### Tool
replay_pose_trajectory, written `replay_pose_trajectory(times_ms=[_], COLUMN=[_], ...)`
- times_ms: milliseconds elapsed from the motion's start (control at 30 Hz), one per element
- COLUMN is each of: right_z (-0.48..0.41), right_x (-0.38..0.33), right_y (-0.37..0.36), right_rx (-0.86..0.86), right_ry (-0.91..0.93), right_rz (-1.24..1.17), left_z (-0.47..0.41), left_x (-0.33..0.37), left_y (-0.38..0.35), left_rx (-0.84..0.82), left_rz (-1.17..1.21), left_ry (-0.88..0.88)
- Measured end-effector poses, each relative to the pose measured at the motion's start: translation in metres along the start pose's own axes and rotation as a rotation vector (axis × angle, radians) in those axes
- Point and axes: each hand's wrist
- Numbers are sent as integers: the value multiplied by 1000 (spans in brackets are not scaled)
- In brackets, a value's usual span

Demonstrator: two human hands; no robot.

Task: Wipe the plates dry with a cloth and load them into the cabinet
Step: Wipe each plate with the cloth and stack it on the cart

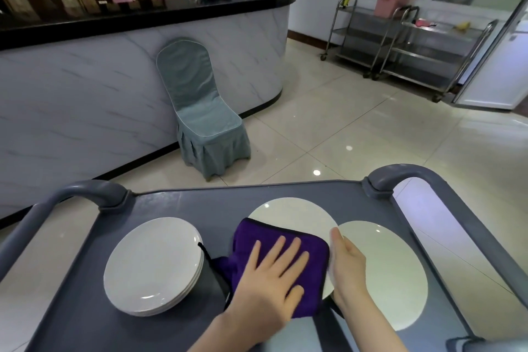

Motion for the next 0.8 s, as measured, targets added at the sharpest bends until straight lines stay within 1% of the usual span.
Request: replay_pose_trajectory(times_ms=[33,67,133,200,267,333,433,500,567,600,700,800], right_z=[3,7,16,20,21,19,11,8,11,14,23,23], right_x=[2,3,2,-2,-10,-21,-34,-36,-31,-26,-12,-18], right_y=[-1,-3,-7,-11,-10,-4,8,10,4,-1,-13,-15], right_rx=[-3,-14,-26,-14,5,33,90,96,75,65,34,34], right_ry=[8,17,13,18,22,12,-14,-21,-14,-5,28,35], right_rz=[14,34,59,50,16,-44,-112,-141,-124,-98,-53,-71], left_z=[-4,-10,-25,-38,-43,-38,-19,-6,-5,-10,-34,-49], left_x=[6,9,6,-10,-28,-39,-38,-20,4,14,17,-9], left_y=[-2,0,5,12,20,26,28,23,18,16,21,29], left_rx=[-8,-31,-29,-17,9,24,-23,-53,-43,-33,34,50], left_rz=[-39,-74,-113,-63,-21,-48,-25,-75,-133,-156,-170,-98], left_ry=[-36,-33,28,82,147,185,157,88,-10,-32,22,86])
Point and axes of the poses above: each hand's wrist, its own z-axis away from the middle knuckle, its own y-axis out of the back of the hand, x = y × z, and after that the axes turned 6 degrees about z, right-handed
